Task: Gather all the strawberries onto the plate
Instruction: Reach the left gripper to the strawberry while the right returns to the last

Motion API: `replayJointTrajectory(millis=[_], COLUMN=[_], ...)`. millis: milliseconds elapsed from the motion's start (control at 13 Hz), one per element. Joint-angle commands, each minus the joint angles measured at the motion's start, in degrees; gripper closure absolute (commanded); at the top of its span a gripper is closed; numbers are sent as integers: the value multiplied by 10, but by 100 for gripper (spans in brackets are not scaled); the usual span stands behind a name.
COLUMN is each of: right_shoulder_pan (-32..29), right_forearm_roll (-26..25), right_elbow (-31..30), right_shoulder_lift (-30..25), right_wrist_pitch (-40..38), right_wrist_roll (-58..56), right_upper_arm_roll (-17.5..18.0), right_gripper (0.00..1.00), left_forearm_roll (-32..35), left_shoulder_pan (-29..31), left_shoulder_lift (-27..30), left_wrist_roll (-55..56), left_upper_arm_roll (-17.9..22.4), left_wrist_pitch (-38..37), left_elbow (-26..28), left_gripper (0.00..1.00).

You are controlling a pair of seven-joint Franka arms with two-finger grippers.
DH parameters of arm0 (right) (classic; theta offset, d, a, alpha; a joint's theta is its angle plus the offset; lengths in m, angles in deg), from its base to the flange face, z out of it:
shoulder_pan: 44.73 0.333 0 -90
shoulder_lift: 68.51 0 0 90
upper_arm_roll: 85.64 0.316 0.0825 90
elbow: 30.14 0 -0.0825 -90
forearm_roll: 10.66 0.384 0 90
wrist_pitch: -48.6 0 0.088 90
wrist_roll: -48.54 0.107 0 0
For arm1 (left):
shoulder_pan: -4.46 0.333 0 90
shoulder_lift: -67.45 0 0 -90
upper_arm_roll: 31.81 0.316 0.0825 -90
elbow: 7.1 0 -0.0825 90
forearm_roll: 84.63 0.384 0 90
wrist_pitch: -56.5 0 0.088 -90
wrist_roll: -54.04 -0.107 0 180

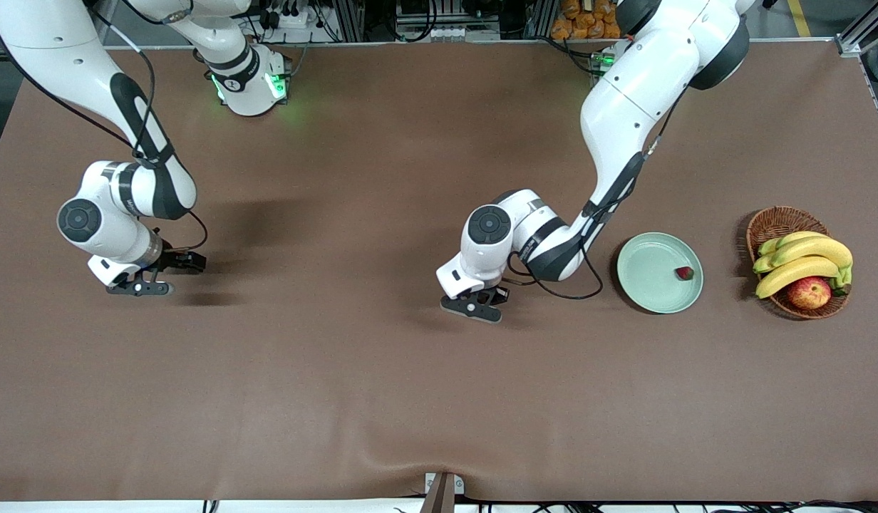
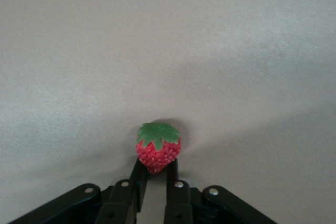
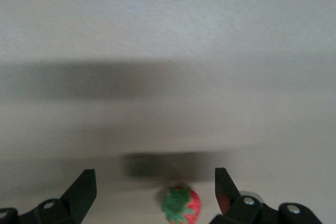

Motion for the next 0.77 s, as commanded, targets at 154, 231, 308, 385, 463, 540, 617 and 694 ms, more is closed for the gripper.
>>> replayJointTrajectory(millis=[154, 231, 308, 385, 463, 540, 617, 694], right_shoulder_pan=[-31, -31, -31, -30, -30, -30, -30, -30], right_forearm_roll=[-5, -4, 2, 8, 8, 8, 8, 8], right_elbow=[-29, -29, -29, -29, -29, -29, -29, -29], right_shoulder_lift=[-23, -21, -21, -21, -21, -20, -20, -19], right_wrist_pitch=[-23, -28, -35, -43, -52, -57, -60, -60], right_wrist_roll=[-13, -13, -13, -13, -13, -14, -14, -14], right_upper_arm_roll=[13, 13, 13, 13, 13, 13, 13, 13], right_gripper=[0, 0, 0, 0, 0, 0, 0, 0], left_forearm_roll=[16, 15, 12, 10, 9, 9, 9, 9], left_shoulder_pan=[29, 30, 41, 61, 88, 121, 154, 193], left_shoulder_lift=[34, 46, 67, 92, 118, 143, 171, 204], left_wrist_roll=[-9, -8, -8, -10, -10, -11, -15, -28], left_upper_arm_roll=[0, 0, 0, -6, -25, -41, -56, -70], left_wrist_pitch=[-3, -5, -6, -6, -6, -7, -6, -7], left_elbow=[14, 20, 38, 66, 98, 131, 171, 217], left_gripper=[100, 100, 100, 100, 100, 100, 100, 100])
